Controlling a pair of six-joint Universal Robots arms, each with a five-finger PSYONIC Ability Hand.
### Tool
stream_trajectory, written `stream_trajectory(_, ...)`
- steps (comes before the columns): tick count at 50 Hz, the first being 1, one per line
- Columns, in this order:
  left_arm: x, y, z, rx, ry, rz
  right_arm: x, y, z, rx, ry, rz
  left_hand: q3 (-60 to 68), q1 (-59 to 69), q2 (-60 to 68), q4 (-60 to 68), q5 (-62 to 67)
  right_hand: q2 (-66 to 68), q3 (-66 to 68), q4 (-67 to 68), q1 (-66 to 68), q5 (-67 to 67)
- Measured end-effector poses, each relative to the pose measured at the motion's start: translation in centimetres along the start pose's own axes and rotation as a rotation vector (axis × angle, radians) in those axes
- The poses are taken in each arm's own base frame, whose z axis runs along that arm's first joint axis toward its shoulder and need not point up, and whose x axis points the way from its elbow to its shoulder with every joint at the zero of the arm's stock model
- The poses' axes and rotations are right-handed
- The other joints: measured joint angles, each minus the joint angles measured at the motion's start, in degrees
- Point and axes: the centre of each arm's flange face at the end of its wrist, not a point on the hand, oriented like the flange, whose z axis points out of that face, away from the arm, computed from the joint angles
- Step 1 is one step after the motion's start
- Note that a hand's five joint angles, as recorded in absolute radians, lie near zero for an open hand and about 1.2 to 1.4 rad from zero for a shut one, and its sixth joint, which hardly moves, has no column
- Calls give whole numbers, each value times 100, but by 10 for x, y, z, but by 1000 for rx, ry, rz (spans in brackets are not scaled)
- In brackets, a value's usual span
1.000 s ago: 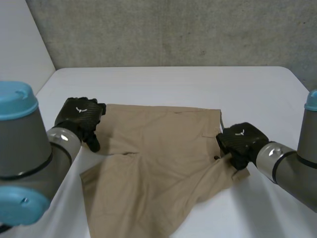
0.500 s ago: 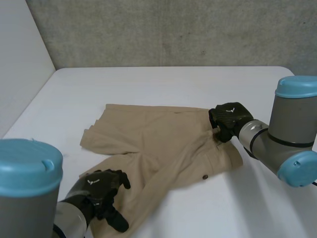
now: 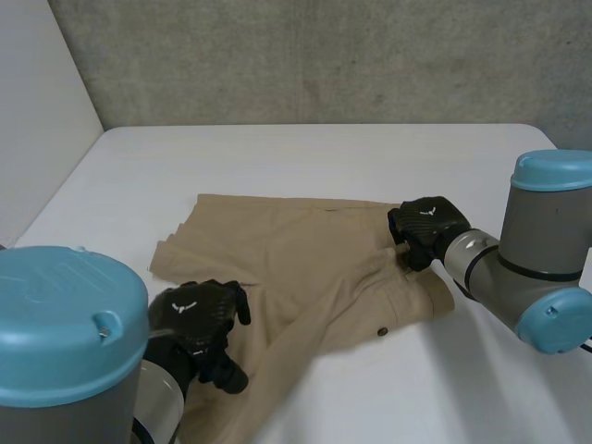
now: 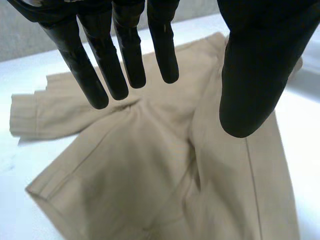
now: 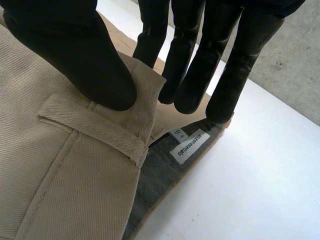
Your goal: Fold the shorts.
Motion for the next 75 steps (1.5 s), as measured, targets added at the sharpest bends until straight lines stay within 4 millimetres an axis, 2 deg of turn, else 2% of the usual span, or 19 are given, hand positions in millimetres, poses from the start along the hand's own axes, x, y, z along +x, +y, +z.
stream_trajectory(6,6,3,-5,-5,29,-12,-1,1,0,-5,0,0,0,0,13,1,0,0,0,0,0,1)
stream_trajectory(15,17,30,2,-112,37,-30,0,1,-1,-3,3,-1,0,0,14,1,0,0,0,0,0,8)
stream_trajectory(18,17,31,2,-116,37,-30,0,1,-1,-3,3,-2,0,0,14,1,0,0,0,0,0,8)
stream_trajectory(19,21,42,6,-159,32,-35,0,0,-1,-1,5,-2,0,0,13,1,1,0,0,0,0,8)
stream_trajectory(21,22,46,7,-180,28,-33,0,0,-1,-1,6,-2,0,5,13,0,0,0,0,0,0,8)
stream_trajectory(28,20,56,10,-216,-9,-11,1,0,-1,0,7,-2,51,74,59,48,52,0,0,0,0,8)
stream_trajectory(34,10,61,8,-211,-86,29,1,1,0,0,8,-3,1633,1491,1641,1591,1599,0,0,0,0,8)
stream_trajectory(37,6,61,6,-205,-115,66,1,0,-1,0,8,-7,3153,3174,3210,3150,3146,0,0,0,0,8)
stream_trajectory(44,0,56,0,-190,-127,181,2,-4,-5,7,9,-45,3475,3183,3518,3511,3290,0,0,0,0,8)
stream_trajectory(49,-5,53,4,-193,-140,206,4,-9,-9,19,17,-70,3476,3183,3522,3511,3290,0,0,0,0,8)
stream_trajectory(52,-8,52,7,-195,-147,199,5,-10,-10,21,21,-77,3143,3078,3151,3117,3157,0,0,0,0,9)
stream_trajectory(53,-8,51,8,-193,-149,195,5,-10,-10,21,22,-77,2732,2700,2670,2697,2790,0,0,0,0,8)
stream_trajectory(55,-8,50,10,-184,-149,184,5,-9,-9,19,21,-79,1166,870,1081,1113,1182,0,0,0,0,8)
stream_trajectory(57,-8,47,10,-171,-146,173,4,-8,-8,15,21,-79,593,377,549,525,576,0,0,0,0,9)
stream_trajectory(65,-3,34,3,-107,-117,140,2,-2,-5,1,16,-77,310,319,288,257,293,0,0,0,0,9)
stream_trajectory(75,6,38,-8,-100,-75,118,1,-1,-5,-3,14,-77,-38,-78,-94,-119,-119,0,0,0,0,9)
